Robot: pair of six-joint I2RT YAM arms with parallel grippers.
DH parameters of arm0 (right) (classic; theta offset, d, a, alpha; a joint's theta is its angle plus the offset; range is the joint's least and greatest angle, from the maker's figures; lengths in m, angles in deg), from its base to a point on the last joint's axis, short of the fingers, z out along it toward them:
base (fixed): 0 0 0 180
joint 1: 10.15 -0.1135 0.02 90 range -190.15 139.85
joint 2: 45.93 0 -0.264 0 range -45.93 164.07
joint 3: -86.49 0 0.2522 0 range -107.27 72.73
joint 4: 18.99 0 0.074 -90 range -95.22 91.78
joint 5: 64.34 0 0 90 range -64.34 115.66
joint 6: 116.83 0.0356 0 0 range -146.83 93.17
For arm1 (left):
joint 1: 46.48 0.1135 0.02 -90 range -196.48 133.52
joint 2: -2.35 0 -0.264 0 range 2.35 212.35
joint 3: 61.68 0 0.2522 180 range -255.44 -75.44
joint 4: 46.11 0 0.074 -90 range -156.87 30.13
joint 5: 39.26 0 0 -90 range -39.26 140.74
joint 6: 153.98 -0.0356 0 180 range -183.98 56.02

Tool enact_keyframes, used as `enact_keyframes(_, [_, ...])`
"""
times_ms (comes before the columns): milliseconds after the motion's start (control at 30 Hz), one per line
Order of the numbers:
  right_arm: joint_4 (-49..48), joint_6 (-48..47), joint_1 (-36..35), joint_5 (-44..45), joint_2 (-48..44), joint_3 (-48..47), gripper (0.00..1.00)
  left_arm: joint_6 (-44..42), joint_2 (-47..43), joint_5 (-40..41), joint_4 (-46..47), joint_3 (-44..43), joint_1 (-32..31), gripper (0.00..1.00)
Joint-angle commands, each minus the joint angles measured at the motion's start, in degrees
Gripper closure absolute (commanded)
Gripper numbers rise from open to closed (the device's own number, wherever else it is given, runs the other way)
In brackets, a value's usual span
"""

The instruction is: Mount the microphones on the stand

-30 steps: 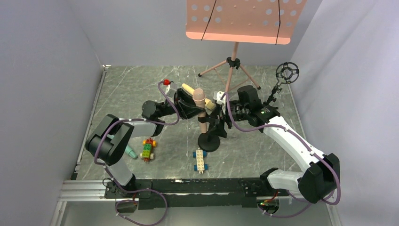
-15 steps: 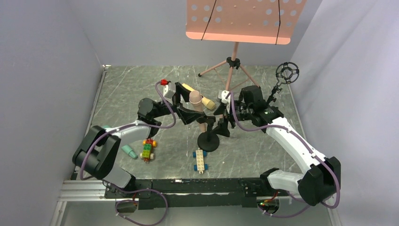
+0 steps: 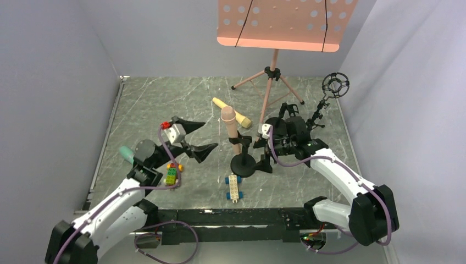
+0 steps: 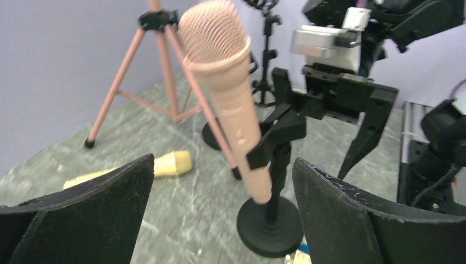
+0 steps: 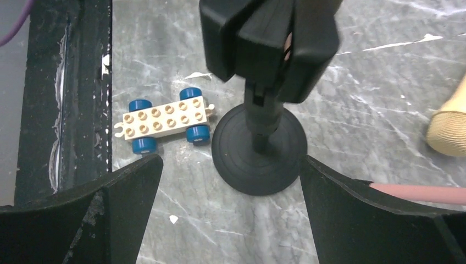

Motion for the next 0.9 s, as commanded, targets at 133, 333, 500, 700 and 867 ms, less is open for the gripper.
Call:
enact_keyframes(133, [-19.5,5.7,-0.4,-5.6,3.1,3.6,0.01,5.4,-15.1,14.4,-10.6,9.8,0.2,0.01])
enact_keyframes(333, [-30.7,14.3,-0.7,-6.9,6.5,2.4,0.16,6.5,-21.6,15.7,-15.4,10.8,0.2,0.01])
enact_keyframes(500, [-32.7,17.8,-1.5,-5.0,6.4,2.9,0.44,6.6,-22.9,15.4,-16.9,11.1,0.2,0.01])
enact_keyframes(700, [-32.9,18.2,-3.4,-4.1,7.8,2.4,0.60,4.2,-23.9,15.3,-21.5,8.0,0.2,0.01])
enact_keyframes(867, [-31.1,19.4,-3.7,-2.2,7.5,1.3,0.87,0.9,-26.3,16.6,-27.6,4.8,0.2,0.01])
